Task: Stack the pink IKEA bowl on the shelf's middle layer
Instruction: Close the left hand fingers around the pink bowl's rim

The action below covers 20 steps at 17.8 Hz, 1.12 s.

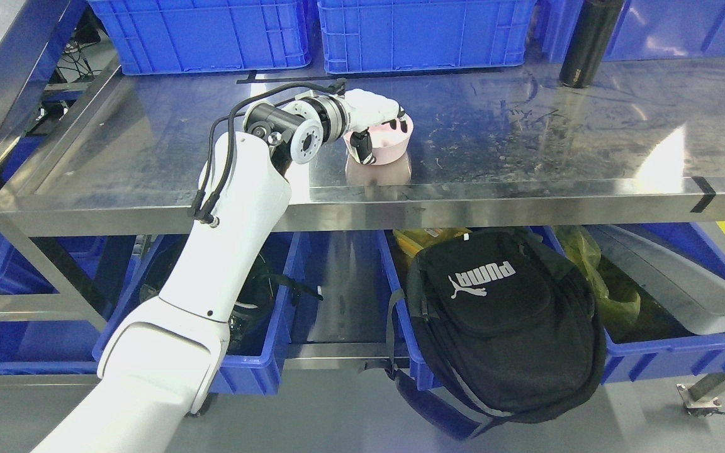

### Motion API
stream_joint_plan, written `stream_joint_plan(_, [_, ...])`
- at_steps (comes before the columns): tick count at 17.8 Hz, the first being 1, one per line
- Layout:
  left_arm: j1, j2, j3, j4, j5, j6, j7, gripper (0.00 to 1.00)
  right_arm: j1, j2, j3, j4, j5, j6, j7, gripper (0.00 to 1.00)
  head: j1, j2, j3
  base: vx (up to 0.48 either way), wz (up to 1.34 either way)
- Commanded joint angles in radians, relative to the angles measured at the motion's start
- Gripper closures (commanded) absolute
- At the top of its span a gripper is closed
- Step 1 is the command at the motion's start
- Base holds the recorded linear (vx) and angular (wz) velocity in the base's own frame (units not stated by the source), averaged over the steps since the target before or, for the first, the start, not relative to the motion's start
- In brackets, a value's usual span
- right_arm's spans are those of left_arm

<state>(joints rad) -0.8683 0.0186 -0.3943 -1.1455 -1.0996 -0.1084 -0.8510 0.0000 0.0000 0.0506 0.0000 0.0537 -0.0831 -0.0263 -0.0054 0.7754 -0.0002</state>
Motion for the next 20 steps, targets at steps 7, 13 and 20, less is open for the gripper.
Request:
stream_joint_plan(7, [-0.020, -0.001, -0.002, 0.171, -0.017, -0.034, 0.015, 0.61, 0.023, -0.017, 0.000, -0.017, 0.000, 0.000, 0.000, 0.00, 0.0000, 0.000, 0.000, 0.000, 0.00])
stream_joint_plan(13, [-0.017, -0.001, 0.078, 0.196, -0.013, -0.143, 0.015, 0.86, 0.023, -0.017, 0.000, -0.017, 0.000, 0.000, 0.000, 0.00, 0.0000, 0.000, 0.000, 0.000, 0.00])
stream_joint_plan(20, [-0.006, -0.001, 0.179, 0.145, 0.012, -0.180, 0.075, 0.85, 0.023, -0.017, 0.000, -0.017, 0.000, 0.000, 0.000, 0.00, 0.0000, 0.000, 0.000, 0.000, 0.00])
